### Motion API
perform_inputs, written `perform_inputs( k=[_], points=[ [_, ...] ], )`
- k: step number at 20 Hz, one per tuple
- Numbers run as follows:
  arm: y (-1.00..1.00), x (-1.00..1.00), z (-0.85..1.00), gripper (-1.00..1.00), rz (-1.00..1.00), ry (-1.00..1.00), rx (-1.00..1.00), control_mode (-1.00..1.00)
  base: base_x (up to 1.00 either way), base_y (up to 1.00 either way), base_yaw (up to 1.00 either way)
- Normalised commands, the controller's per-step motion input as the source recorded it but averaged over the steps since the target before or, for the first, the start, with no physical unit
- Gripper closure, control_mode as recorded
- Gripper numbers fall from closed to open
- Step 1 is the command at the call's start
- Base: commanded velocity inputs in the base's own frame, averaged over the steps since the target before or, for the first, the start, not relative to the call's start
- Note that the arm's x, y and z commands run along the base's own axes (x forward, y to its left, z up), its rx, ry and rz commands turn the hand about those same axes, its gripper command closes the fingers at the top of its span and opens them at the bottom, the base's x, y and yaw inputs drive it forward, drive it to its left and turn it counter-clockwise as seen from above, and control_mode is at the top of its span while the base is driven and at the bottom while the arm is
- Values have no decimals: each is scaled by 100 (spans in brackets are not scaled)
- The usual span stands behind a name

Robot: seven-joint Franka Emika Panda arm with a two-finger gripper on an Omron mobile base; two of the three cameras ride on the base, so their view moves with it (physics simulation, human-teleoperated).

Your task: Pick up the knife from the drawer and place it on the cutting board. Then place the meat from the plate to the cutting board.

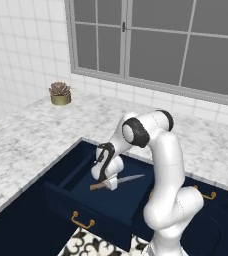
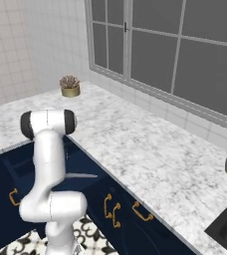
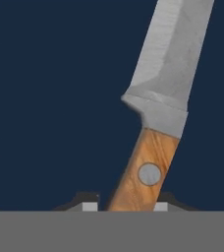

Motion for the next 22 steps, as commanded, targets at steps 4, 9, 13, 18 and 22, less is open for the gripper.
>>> perform_inputs(
  k=[4, 9, 13, 18, 22],
  points=[
    [34, -64, 1, 100, 0, 0, 0, -100, 0, 0, 0],
    [45, -74, 27, 100, 0, 2, 0, -100, 0, 0, 0],
    [3, -36, 100, 100, 0, 0, 0, -100, 0, 0, 0],
    [0, -43, 100, 100, 0, 0, 0, -100, 0, 0, 0],
    [9, -39, 100, 100, -1, 0, 0, -100, 0, 0, 0]
  ],
)
